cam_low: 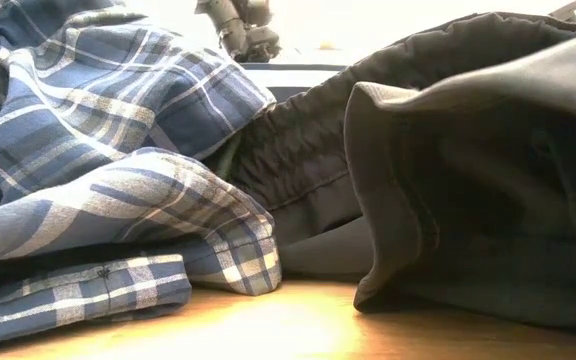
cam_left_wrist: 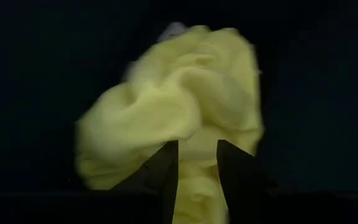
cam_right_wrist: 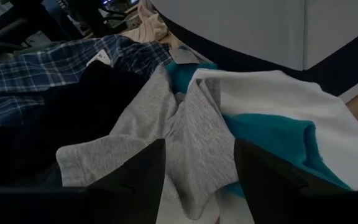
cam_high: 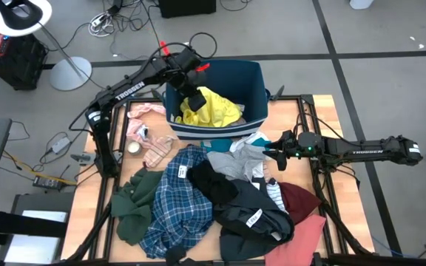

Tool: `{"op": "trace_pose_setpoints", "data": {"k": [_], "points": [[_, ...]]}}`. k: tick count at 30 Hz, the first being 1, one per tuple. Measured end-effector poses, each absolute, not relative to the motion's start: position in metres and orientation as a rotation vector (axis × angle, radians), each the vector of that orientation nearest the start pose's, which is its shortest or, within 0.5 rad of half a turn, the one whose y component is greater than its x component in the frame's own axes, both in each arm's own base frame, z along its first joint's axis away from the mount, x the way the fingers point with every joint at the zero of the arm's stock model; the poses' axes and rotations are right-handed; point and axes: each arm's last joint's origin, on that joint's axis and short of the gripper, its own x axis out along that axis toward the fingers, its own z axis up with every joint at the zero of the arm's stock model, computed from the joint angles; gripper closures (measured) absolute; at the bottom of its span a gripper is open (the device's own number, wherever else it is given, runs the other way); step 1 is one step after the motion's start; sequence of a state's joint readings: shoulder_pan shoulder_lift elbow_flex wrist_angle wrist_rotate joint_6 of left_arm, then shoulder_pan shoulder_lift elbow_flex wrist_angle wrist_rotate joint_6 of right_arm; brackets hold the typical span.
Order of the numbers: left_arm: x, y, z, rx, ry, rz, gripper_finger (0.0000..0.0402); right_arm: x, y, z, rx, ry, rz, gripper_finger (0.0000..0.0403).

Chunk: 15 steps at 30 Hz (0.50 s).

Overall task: Sort clothes
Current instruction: Put the yellow shirt into the laundry organizer, then put the gray boxer into the laundry organizer

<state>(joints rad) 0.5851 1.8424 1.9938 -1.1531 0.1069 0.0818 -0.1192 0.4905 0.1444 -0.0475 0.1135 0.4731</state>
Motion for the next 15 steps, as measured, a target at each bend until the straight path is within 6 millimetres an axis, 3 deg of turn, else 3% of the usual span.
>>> {"op": "trace_pose_setpoints", "data": {"k": [8, 15], "points": [[0.286, 0.193, 0.406, -0.149, 0.94, 0.574, 0.0285, 0.126, -0.018, 0.164, 0.465, 0.334, -0.319, 0.0211], [0.254, 0.155, 0.439, -0.168, 0.886, 0.558, 0.0285, 0.126, -0.018, 0.164, 0.463, 0.334, -0.319, 0.0211]]}}
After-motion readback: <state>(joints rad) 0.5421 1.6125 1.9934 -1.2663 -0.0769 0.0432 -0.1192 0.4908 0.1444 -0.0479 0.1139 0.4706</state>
